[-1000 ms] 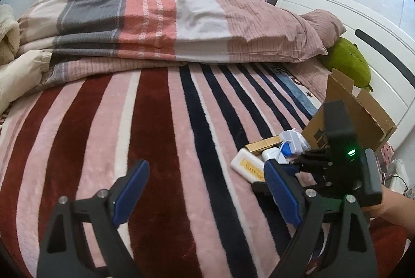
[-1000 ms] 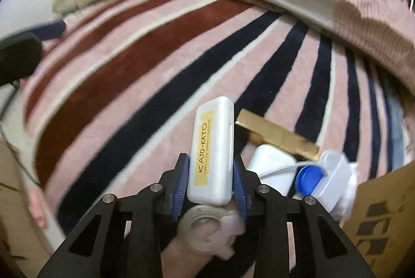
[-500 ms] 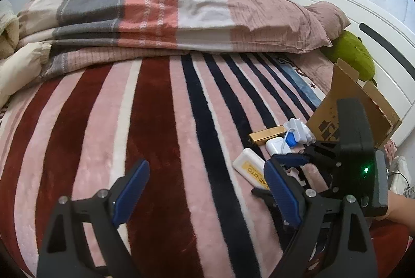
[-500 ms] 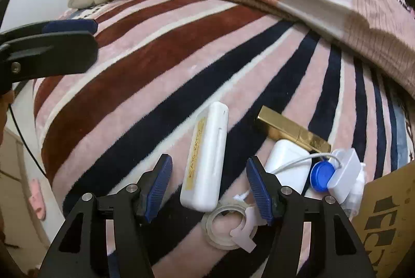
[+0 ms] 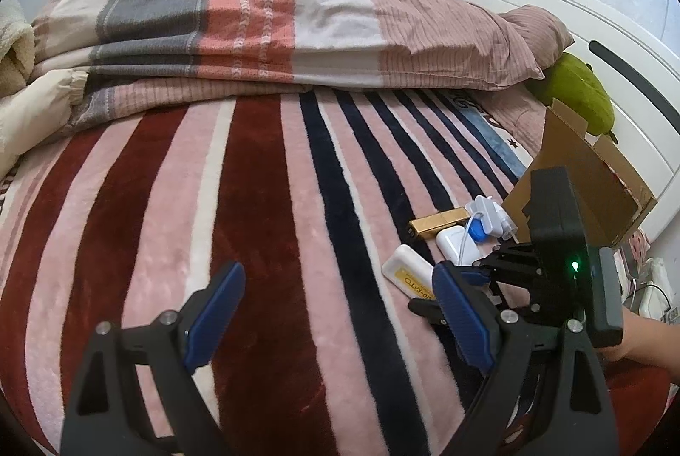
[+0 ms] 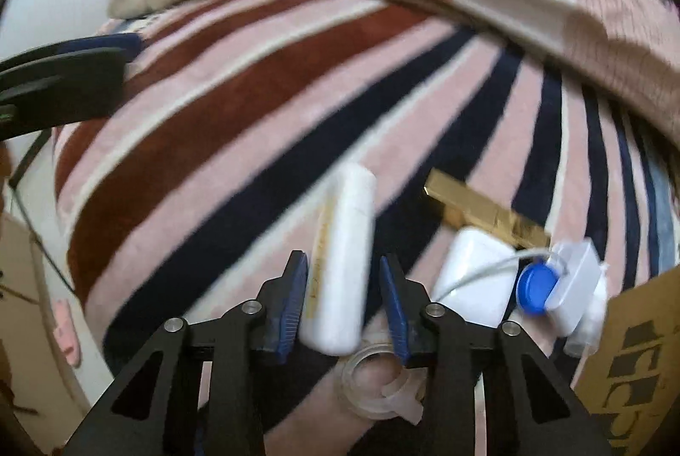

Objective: Organize rigid objects
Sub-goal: 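Lower the right tool onto the white tube and close on it, then carry the white tube into the cardboard box and open the right tool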

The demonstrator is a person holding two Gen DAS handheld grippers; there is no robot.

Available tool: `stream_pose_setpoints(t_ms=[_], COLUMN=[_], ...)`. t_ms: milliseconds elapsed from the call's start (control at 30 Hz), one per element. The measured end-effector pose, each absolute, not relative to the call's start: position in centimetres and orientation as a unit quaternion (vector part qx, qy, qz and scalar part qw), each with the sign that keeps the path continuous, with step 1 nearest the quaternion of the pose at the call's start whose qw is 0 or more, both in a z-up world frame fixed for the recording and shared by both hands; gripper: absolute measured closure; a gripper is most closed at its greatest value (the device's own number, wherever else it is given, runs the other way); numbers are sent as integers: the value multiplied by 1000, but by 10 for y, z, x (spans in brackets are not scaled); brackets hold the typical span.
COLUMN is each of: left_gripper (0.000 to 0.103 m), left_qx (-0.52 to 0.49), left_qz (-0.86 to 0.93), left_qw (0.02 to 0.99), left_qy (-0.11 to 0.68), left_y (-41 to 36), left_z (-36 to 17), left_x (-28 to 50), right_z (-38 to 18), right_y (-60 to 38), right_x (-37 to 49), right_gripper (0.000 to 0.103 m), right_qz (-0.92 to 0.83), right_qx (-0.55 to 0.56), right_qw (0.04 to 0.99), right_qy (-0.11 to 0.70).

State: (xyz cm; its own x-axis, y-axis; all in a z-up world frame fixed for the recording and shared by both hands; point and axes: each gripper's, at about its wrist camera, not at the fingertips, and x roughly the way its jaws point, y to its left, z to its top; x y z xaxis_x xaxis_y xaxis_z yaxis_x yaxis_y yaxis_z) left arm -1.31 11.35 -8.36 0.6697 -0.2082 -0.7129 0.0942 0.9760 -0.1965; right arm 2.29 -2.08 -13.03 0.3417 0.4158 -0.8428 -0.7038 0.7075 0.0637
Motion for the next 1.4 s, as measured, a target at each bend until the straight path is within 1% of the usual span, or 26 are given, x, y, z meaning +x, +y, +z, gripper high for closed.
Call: stream_pose_setpoints(t_ms=[67, 100, 133, 233, 367, 567, 667, 700, 733, 767, 800, 833, 1000, 1133, 1400], left_gripper=[15, 15, 15, 15, 15, 15, 15, 19, 28, 33, 42, 51, 51, 51, 51], left_qx=[-74, -75, -77, -82, -103, -118, -108, -109, -112, -117, -119, -114, -85, -74, -31], left_qz=[-81, -81, -80, -83, -123, -225, -234, -239, -250, -271, -285, -296, -333, -369, -372], left_qw=[910, 910, 910, 910, 905, 902, 903, 902, 900, 895, 892, 892, 885, 863, 835], left_qy=[399, 400, 400, 398, 393, 350, 344, 342, 338, 334, 329, 323, 315, 337, 405], left_y=[116, 117, 118, 121, 117, 89, 71, 65, 59, 52, 45, 35, -22, -71, -143], left_z=[-85, -85, -85, -85, -78, -30, -11, -6, 0, 6, 12, 19, 41, 46, 23], left_x=[-14, -14, -15, -16, -14, -9, 0, 4, 8, 13, 16, 19, 40, 66, 100], right_z=[-133, -132, -130, -117, -86, -38, -16, -7, 2, 10, 18, 23, 44, 53, 39], right_y=[-21, -21, -21, -23, -29, -29, -35, -40, -47, -54, -63, -70, -118, -162, -221], right_x=[26, 25, 24, 15, 11, -18, -29, -32, -34, -35, -35, -35, -27, -17, 18], right_gripper=[73, 87, 90, 90, 90, 90, 90, 90, 90, 90, 90, 90, 90, 90, 90], right_qz=[349, 351, 355, 363, 381, 415, 421, 414, 408, 403, 397, 391, 354, 319, 248], right_qx=[-151, -152, -151, -153, -114, -104, -101, -102, -100, -94, -90, -88, -66, -49, -45], right_qw=[802, 802, 803, 816, 832, 840, 846, 853, 859, 865, 870, 873, 891, 900, 889], right_qy=[461, 459, 455, 422, 388, 335, 313, 302, 293, 285, 279, 277, 277, 292, 382])
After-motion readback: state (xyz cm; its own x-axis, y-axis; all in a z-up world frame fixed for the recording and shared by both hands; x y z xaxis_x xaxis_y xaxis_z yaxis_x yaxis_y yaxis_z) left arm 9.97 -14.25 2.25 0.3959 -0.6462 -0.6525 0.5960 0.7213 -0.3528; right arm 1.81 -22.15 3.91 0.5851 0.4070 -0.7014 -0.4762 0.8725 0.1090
